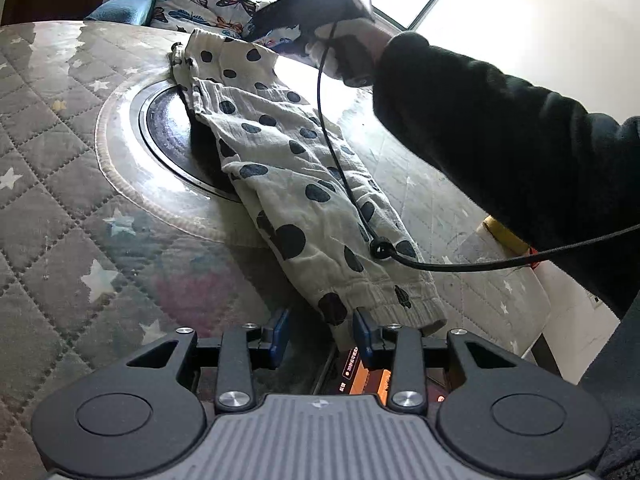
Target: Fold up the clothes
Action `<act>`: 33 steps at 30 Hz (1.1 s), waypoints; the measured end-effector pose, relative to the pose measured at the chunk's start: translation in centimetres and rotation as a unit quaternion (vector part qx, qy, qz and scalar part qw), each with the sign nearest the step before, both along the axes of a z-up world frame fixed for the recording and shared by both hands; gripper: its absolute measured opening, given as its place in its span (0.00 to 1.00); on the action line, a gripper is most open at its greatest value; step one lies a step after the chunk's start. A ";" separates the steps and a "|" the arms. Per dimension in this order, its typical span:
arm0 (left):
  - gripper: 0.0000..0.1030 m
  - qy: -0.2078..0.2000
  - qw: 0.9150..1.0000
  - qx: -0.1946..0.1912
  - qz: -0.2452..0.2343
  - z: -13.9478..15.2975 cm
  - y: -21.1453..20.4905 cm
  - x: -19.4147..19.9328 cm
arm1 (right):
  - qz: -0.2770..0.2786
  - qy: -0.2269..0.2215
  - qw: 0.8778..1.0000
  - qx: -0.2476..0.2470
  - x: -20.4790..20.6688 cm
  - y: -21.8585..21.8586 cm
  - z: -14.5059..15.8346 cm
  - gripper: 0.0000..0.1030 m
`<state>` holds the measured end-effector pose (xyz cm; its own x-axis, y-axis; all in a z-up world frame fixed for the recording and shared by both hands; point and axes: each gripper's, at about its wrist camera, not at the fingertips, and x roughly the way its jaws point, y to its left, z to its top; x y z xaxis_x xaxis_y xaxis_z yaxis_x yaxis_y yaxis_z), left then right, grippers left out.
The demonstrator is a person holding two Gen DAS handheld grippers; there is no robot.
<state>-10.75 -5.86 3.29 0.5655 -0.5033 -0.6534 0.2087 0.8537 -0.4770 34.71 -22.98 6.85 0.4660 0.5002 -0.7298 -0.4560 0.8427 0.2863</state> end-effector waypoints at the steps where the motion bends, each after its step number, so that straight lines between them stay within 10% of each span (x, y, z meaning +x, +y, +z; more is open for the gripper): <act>1: 0.39 0.001 1.000 0.002 0.000 0.0 0.0 0.0 | -0.003 0.007 1.000 -0.003 0.1 0.0 -0.7 0.40; 7: 0.39 0.005 1.000 0.013 0.008 0.1 0.6 -0.2 | 0.009 0.031 0.999 -0.011 0.1 0.5 -2.6 0.40; 11: 0.39 0.009 1.000 0.017 0.016 0.0 1.1 -0.1 | 0.025 0.013 0.999 -0.025 0.0 1.0 -2.0 0.08; 20: 0.40 0.005 0.999 0.020 0.024 0.4 1.1 0.1 | 0.014 -0.096 0.995 0.035 0.2 2.4 2.2 0.09; 25: 0.42 -0.005 0.999 0.023 0.026 0.8 1.3 0.1 | -0.006 -0.084 0.996 -0.026 1.6 3.2 0.3 0.16; 33: 0.43 -0.005 0.999 0.025 0.031 0.8 1.3 0.4 | 0.073 -0.030 0.996 0.037 -1.1 4.1 0.0 0.24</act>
